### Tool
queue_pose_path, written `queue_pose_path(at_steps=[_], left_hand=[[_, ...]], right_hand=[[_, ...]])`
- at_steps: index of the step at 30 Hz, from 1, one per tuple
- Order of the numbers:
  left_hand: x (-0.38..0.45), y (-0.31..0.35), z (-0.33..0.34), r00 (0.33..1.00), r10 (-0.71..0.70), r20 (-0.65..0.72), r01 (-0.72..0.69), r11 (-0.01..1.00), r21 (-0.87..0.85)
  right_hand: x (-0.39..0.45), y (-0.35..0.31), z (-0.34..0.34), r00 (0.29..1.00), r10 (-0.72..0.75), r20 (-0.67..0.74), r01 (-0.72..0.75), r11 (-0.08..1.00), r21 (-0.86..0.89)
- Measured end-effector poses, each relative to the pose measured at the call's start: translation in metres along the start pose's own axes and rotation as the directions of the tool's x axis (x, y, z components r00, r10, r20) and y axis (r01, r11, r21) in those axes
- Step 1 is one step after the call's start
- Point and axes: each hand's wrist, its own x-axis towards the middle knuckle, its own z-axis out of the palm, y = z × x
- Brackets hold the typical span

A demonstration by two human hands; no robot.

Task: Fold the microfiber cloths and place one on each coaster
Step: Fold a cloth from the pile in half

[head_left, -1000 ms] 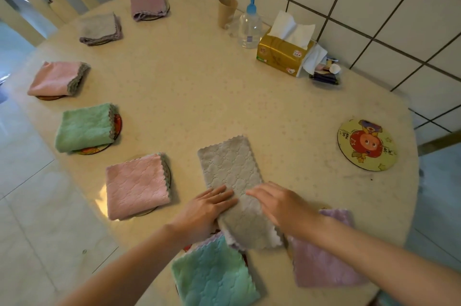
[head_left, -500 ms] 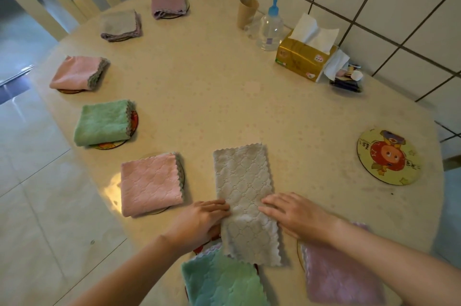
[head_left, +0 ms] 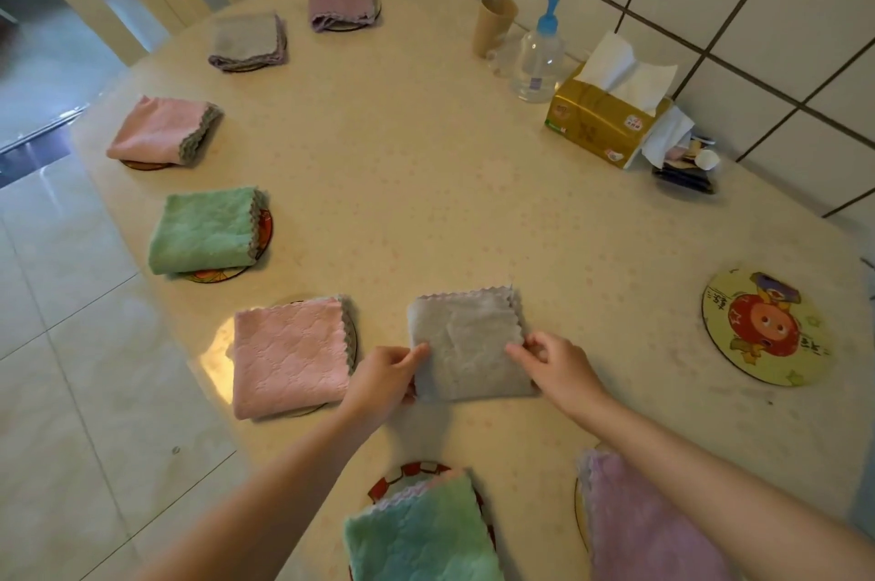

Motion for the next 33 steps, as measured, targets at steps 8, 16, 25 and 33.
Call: queue_pose_path(at_steps=[8, 16, 25, 33], left_hand=[[-0.003, 0.021, 0.004, 0.987, 0.122, -0.109, -0.112, 0.989, 0.098], [0.009, 0.027, 0.013, 0.985, 0.124, -0.12, -0.114, 0.99, 0.083], [-0.001, 0.031, 0.022, 0.953, 0.227, -0.203, -0.156, 0.937, 0.314], [-0.007, 0.007, 0.012, 0.956, 0.237, -0.175, -0.118, 0.854, 0.507]], right_hand=[[0.033, -0.025, 0.001, 0.986, 0.142, -0.083, -0.137, 0.989, 0.062], [0.039, -0.025, 0.006, 0.983, 0.046, -0.18, -0.034, 0.997, 0.067], [0.046, -0.024, 0.008, 0.964, 0.078, -0.253, -0.132, 0.97, -0.203], [0.037, -0.023, 0.003, 0.95, 0.18, -0.254, -0.228, 0.958, -0.175]])
